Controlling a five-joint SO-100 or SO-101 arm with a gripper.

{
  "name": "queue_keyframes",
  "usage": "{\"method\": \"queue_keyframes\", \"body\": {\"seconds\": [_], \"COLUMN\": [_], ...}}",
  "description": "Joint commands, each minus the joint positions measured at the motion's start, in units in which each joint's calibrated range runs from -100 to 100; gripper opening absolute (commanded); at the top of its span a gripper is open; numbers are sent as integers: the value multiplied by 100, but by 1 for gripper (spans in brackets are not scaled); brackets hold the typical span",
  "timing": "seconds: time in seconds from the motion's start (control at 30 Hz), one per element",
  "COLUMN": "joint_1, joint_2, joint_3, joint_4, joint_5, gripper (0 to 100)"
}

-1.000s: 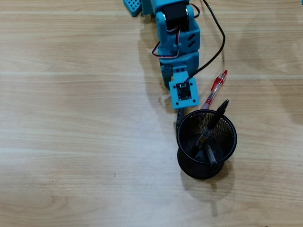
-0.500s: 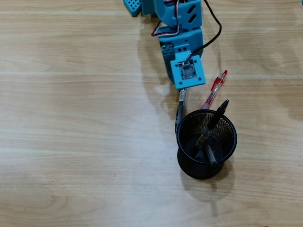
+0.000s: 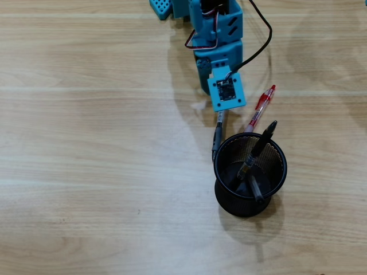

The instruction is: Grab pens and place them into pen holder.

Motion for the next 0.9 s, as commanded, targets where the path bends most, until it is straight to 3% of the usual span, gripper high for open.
{"method": "queue_keyframes", "body": {"seconds": [0.0, 0.1, 0.17, 0.23, 0.87], "joint_1": [-24, -105, -214, -232, 113], "joint_2": [-19, -19, 23, 157, 871], "joint_3": [-93, -111, -21, -21, -102], "joint_4": [-74, -212, -1142, -1340, -1478], "joint_5": [-12, -12, -12, -12, -7], "gripper": [12, 12, 12, 12, 12]}}
